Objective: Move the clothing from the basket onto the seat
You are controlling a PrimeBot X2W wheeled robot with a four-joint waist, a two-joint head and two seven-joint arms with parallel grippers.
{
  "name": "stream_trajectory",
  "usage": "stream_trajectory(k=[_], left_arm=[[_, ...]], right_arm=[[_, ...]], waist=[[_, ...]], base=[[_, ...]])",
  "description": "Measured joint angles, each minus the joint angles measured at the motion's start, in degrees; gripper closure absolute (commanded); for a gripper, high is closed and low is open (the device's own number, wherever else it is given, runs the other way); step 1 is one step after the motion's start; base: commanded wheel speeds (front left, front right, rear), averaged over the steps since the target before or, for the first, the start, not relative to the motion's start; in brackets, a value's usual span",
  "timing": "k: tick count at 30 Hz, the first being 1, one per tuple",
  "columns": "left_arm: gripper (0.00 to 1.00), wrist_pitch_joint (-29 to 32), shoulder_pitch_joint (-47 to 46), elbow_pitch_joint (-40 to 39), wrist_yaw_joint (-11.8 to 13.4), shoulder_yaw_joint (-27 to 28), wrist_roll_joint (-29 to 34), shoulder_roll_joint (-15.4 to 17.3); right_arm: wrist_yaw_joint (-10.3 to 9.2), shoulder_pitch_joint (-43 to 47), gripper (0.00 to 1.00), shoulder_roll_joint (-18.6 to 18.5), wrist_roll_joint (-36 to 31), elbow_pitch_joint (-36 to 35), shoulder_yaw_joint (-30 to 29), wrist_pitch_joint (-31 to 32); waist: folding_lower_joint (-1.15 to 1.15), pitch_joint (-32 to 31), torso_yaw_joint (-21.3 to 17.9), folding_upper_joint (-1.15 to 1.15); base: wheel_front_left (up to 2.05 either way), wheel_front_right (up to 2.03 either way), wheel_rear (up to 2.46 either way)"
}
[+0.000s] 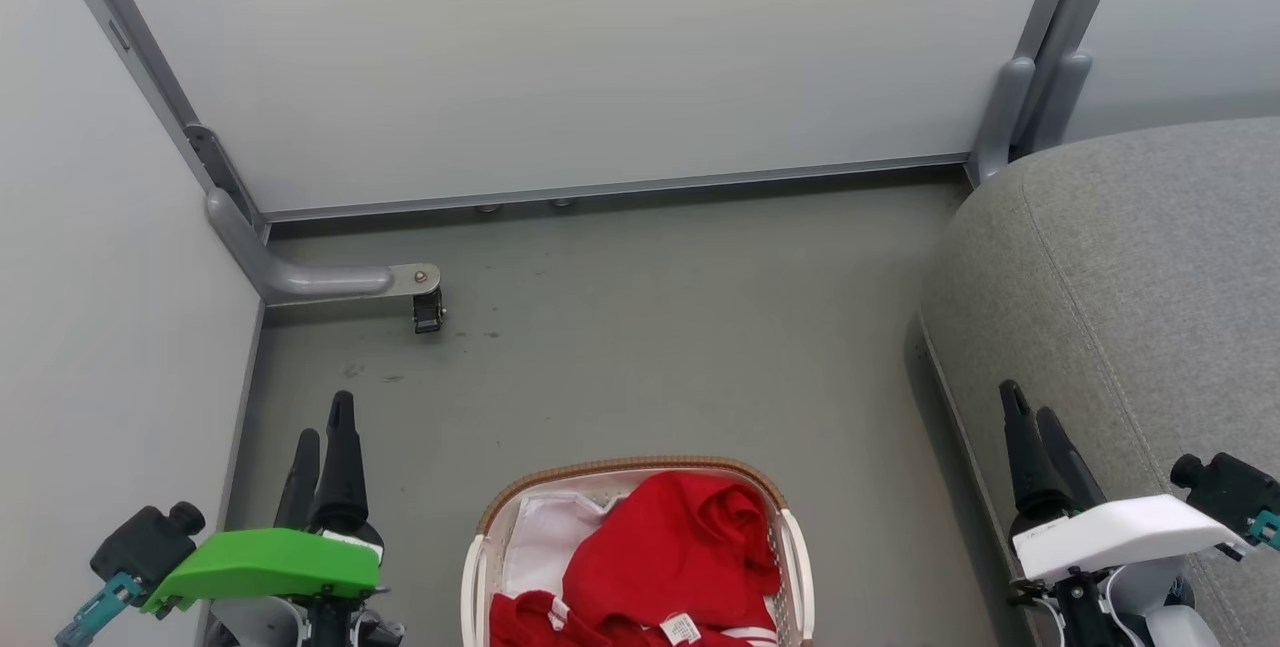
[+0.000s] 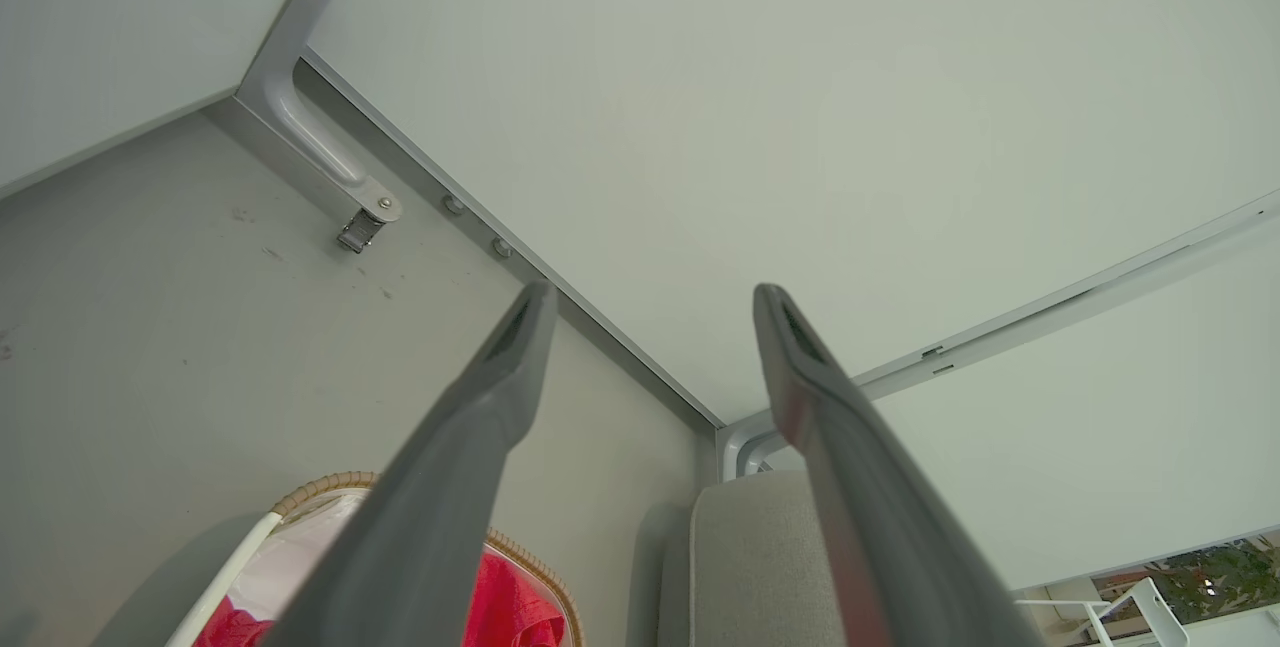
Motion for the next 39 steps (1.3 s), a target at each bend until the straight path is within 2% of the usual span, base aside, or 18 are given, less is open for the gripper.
stream_trajectory(k=[15,39], left_arm=[[0.0,-2.57,0.11,1.47,0.75,-2.37,12.98,0.05],[0.0,-6.08,0.34,5.7,0.99,-4.34,25.55,0.13]], right_arm=[[0.0,0.22,0.0,-0.18,-12.41,0.19,1.01,-2.63],[0.01,0.3,0.0,-0.38,-26.68,2.52,1.91,-6.11]], waist=[[0.0,0.02,0.25,0.0],[0.0,0.22,0.43,0.0]], base=[[0.0,0.0,0.0],[0.0,0.0,0.0]])
